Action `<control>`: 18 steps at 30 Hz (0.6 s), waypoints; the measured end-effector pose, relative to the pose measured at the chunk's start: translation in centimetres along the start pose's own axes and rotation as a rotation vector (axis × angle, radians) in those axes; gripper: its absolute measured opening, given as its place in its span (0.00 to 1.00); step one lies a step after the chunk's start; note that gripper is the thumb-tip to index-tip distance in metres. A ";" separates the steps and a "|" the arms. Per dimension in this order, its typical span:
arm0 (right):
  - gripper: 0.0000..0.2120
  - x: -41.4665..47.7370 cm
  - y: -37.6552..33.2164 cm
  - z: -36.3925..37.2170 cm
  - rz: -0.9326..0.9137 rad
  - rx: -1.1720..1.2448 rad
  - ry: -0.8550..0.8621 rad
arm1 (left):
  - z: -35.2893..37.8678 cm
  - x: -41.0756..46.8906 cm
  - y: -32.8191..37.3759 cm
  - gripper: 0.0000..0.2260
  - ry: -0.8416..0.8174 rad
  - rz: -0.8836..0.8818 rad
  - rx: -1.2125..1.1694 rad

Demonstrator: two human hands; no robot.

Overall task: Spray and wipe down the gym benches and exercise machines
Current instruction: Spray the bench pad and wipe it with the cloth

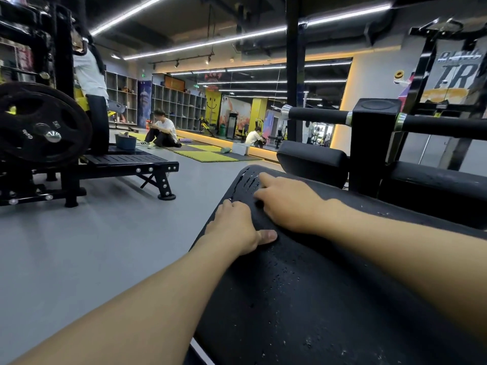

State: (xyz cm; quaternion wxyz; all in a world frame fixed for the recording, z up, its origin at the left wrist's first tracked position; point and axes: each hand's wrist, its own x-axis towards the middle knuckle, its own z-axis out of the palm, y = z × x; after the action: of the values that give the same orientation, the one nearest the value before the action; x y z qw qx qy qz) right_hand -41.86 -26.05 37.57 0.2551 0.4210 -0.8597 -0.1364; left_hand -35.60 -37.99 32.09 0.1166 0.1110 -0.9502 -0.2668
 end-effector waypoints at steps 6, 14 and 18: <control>0.09 4.0 1.0 -0.1 0.089 0.052 0.047 | -0.5 -0.1 0.2 0.36 -0.043 0.006 0.029; 0.10 8.0 0.0 0.9 0.086 0.066 0.031 | -0.9 -0.2 0.4 0.31 -0.060 0.009 0.058; 0.14 8.3 0.6 0.6 0.032 0.083 0.021 | -1.0 -0.2 0.4 0.33 -0.069 0.002 0.056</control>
State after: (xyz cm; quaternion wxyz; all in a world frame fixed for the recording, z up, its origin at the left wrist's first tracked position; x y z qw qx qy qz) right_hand -46.92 -32.27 40.01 0.2485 0.4187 -0.8686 -0.0921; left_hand -35.22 -38.09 33.10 0.0809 0.1041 -0.9608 -0.2438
